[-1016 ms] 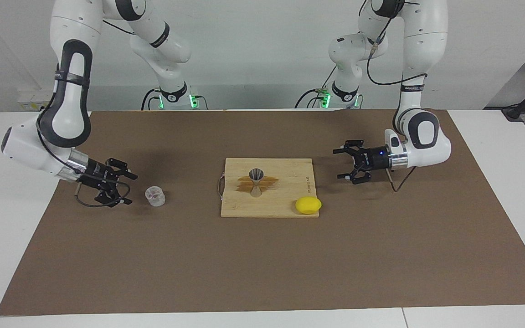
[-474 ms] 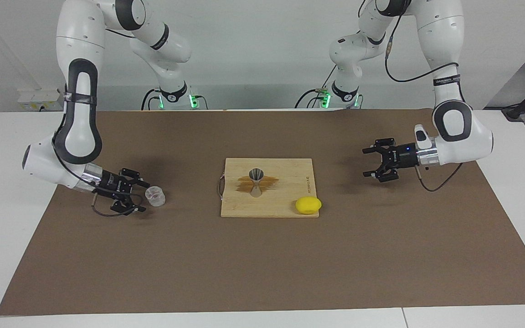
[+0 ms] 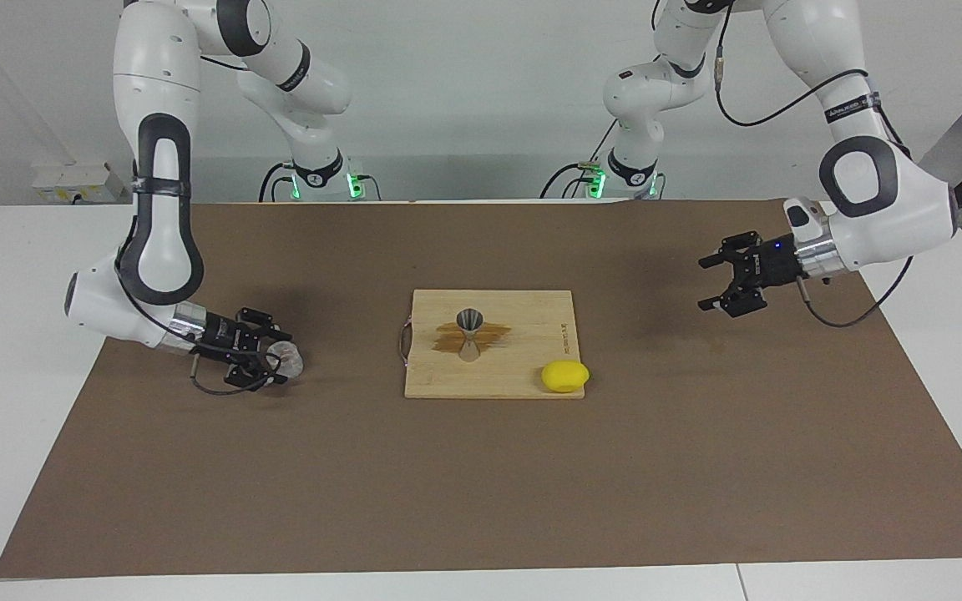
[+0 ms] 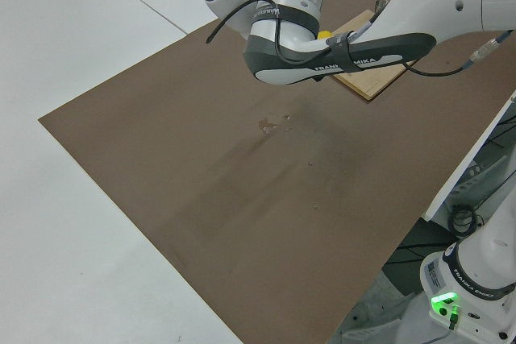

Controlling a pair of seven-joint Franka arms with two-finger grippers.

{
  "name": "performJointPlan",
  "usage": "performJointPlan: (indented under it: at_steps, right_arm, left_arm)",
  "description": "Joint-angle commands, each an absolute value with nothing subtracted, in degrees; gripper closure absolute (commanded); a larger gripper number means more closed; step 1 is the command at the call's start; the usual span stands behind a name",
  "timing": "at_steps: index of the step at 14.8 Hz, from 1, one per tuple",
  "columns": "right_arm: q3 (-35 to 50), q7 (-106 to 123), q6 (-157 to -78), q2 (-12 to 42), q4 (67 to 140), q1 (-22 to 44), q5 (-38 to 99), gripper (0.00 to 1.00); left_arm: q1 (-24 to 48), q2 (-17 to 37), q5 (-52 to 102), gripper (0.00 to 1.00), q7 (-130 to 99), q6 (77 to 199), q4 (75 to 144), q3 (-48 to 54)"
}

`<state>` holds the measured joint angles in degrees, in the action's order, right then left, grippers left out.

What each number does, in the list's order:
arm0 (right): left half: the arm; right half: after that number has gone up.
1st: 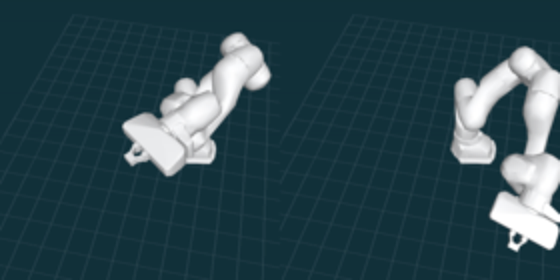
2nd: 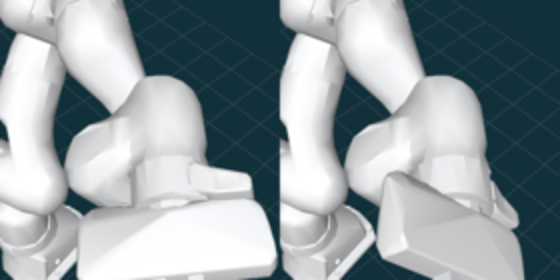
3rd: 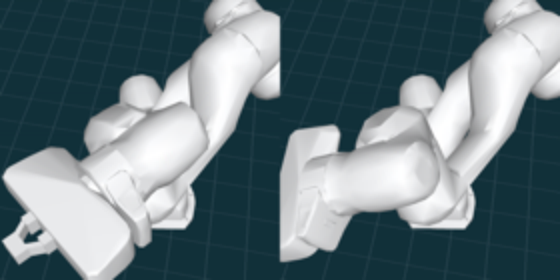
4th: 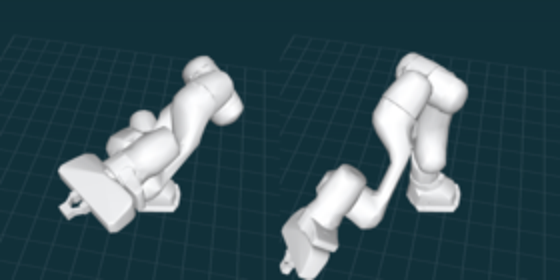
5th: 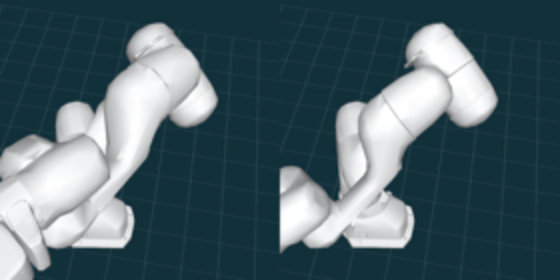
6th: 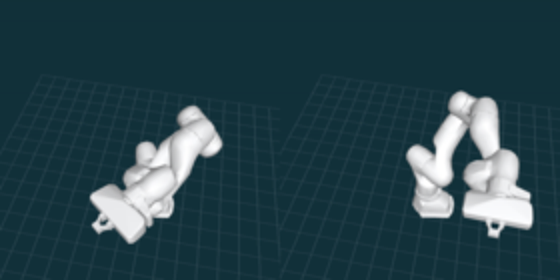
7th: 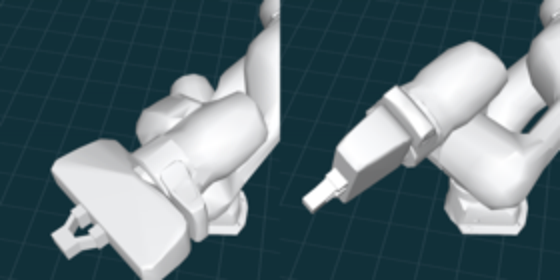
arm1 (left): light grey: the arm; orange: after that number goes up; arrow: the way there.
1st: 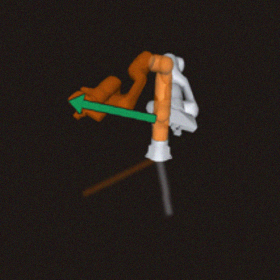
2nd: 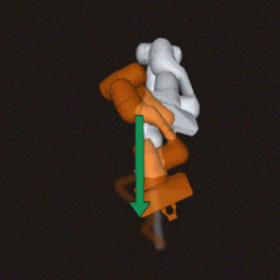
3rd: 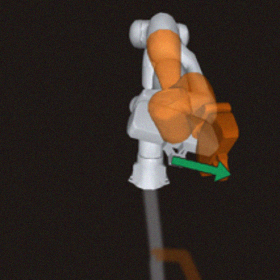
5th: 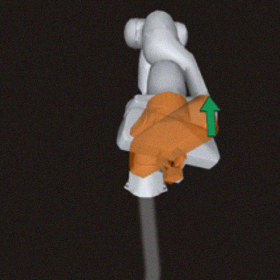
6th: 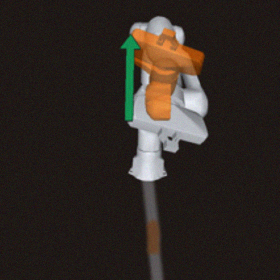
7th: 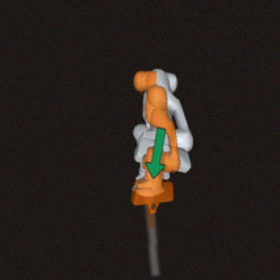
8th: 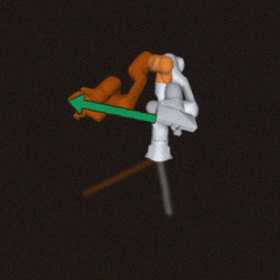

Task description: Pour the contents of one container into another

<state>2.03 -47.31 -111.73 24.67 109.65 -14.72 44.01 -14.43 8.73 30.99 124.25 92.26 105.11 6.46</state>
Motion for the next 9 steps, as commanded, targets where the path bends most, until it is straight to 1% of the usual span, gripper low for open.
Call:
performJointPlan:
  at_steps: [1,2,3,6,9]
  right_arm:
    - [2.3,-45.6,-112.1,23.7,110.7,-15.4,46.3,0.75]
    - [2.3,-45.9,-112.1,23.1,110.7,-15.4,46.5,0.88]
    - [2.3,-46.2,-112.1,22.1,110.7,-15.0,46.6,0.99]
    - [2.2,-50.9,-112.7,17.7,110.7,-12.1,46.4,1.0]
    - [2.2,-57.3,-112.9,14.9,110.4,-6.8,45.7,1.0]
  left_arm:
    - [-13.6,6.9,25.9,0.0,120.5,91.2,102.1,6.7]
    - [-13.2,6.9,25.6,0.0,119.9,91.1,100.5,6.8]
    - [-12.2,6.9,25.0,0.0,119.1,90.6,99.5,6.7]
    - [-10.6,6.1,20.7,0.0,114.5,90.3,96.3,6.7]
    - [-7.7,2.6,16.0,0.0,104.3,90.5,95.6,6.7]
